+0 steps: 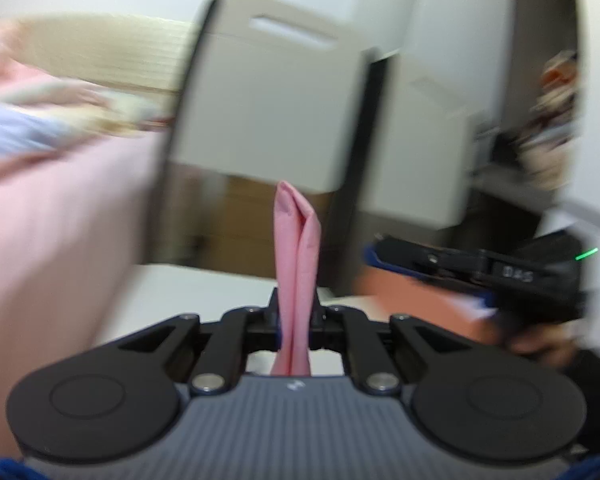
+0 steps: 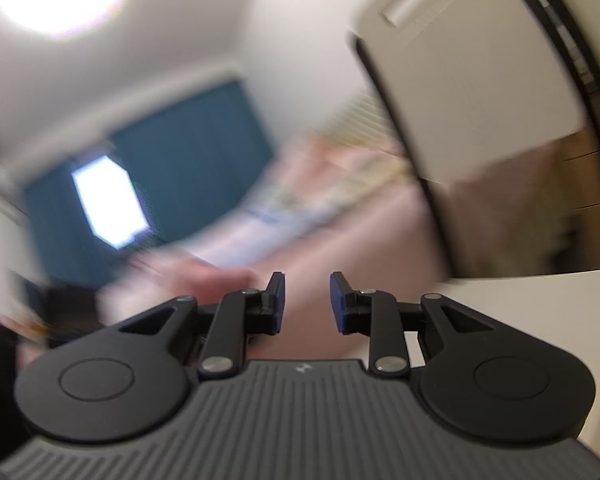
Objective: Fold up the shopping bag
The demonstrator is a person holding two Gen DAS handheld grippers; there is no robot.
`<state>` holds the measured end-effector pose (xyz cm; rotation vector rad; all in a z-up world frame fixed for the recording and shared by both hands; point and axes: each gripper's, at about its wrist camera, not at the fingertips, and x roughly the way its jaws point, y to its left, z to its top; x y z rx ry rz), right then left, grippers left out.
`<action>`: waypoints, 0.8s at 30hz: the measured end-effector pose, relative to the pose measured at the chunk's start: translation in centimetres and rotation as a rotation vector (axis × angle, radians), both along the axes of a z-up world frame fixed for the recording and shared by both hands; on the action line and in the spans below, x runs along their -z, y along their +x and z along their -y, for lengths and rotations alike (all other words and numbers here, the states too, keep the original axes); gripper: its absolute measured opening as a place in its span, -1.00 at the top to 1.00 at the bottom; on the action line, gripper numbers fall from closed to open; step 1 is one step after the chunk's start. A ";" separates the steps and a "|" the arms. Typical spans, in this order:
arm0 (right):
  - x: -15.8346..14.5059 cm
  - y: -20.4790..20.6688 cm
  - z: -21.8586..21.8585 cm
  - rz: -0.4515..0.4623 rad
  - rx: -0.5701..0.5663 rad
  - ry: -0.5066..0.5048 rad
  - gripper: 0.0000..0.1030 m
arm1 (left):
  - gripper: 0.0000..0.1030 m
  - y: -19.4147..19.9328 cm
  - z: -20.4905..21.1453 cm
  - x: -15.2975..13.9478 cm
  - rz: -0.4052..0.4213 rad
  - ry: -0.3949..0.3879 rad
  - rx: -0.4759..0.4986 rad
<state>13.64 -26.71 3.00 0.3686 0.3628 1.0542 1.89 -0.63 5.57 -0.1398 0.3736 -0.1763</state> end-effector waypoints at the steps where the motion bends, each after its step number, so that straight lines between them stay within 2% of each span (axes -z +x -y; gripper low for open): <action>1: 0.4 0.3 -1.2 -0.004 0.050 -0.089 0.44 | 0.75 0.1 0.5 0.3 -0.013 0.058 -0.050; 3: 1.4 1.0 -3.5 -0.018 0.115 -0.240 0.44 | 0.73 0.4 1.1 0.7 -0.048 0.119 -0.103; 6: 3.1 2.3 -6.7 -0.037 0.131 -0.377 0.44 | 0.73 0.9 0.9 0.8 -0.113 0.110 -0.115; 10: 5.2 4.4 -9.8 -0.085 0.176 -0.490 0.44 | 0.71 1.3 -0.1 1.0 -0.158 0.102 -0.140; 13: 6.5 5.7 -11.4 -0.075 0.222 -0.582 0.38 | 0.67 1.1 -1.5 1.5 -0.174 0.100 -0.142; 16: 7.4 6.6 -12.4 -0.112 0.207 -0.590 0.39 | 0.66 1.5 -1.7 1.6 -0.183 0.087 -0.158; 24: 8.9 7.6 -13.7 -0.126 0.200 -0.640 0.39 | 0.63 1.6 -3.0 1.2 -0.179 0.028 -0.216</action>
